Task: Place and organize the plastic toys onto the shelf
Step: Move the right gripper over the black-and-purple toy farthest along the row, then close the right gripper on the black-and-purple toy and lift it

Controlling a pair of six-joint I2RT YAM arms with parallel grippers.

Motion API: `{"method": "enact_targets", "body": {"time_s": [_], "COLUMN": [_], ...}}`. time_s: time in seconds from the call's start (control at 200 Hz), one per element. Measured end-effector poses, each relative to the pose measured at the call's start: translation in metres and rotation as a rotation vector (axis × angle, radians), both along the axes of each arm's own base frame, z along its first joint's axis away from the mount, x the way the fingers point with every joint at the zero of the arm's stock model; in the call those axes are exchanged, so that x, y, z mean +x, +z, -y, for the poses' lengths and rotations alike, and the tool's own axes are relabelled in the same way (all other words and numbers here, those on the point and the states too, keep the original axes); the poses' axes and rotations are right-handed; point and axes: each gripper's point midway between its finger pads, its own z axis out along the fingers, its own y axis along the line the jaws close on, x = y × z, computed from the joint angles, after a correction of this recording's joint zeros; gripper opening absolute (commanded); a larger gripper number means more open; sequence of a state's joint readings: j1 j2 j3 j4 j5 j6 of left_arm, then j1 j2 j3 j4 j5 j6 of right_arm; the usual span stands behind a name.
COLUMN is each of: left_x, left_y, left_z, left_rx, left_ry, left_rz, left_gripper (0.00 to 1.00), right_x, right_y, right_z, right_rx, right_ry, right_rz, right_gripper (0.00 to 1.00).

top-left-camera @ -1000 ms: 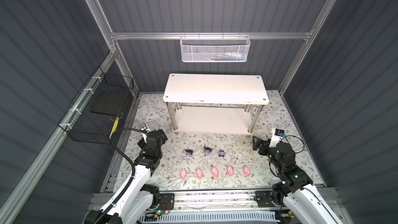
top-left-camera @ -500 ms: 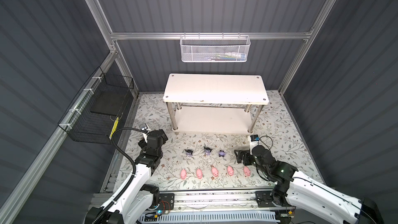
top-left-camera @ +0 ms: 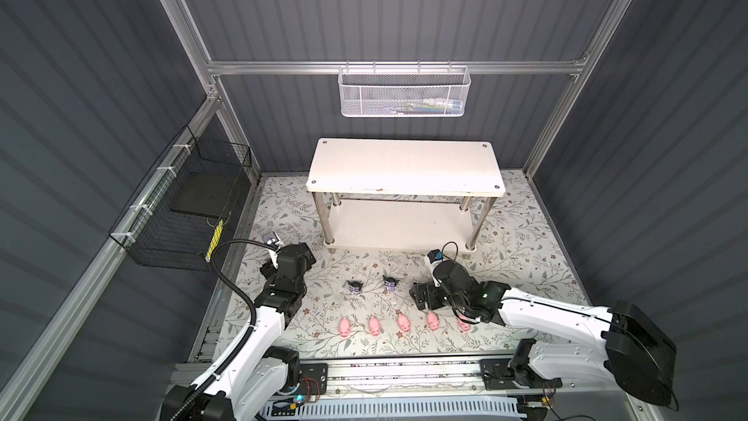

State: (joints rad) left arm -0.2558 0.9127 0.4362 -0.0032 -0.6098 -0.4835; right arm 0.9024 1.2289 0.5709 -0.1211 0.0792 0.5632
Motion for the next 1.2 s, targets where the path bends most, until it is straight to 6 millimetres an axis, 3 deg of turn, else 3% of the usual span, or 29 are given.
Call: {"method": "enact_targets", "body": {"time_s": [0.125,0.205,0.39,1.201], "left_x": [0.001,0.001,0.002,0.008], "left_y": [0.000,-0.002,-0.006,-0.015], "left_z": [0.000,0.000,0.001,0.002], "left_rx": [0.000,0.002,0.005,0.010], "left_ry": [0.000,0.000,0.000,0.000], "left_rz": [0.000,-0.006,-0.017,-0.039], "left_gripper": [0.95,0.95,0.95,0.95], "right_x": [-0.001,0.000,0.004,0.016], "right_y": [-0.001,-0.002,-0.006,-0.036], "right_z": [-0.005,-0.009,-0.013,-0.016], "right_rx": [0.002,-0.006,-0.038,-0.184], "right_ry": [0.021,0.034,0.039,0.050], "right_rz": [-0.013,-0.016,-0.026,-0.064], "right_gripper": [0.94,0.84,0.74,0.54]}}
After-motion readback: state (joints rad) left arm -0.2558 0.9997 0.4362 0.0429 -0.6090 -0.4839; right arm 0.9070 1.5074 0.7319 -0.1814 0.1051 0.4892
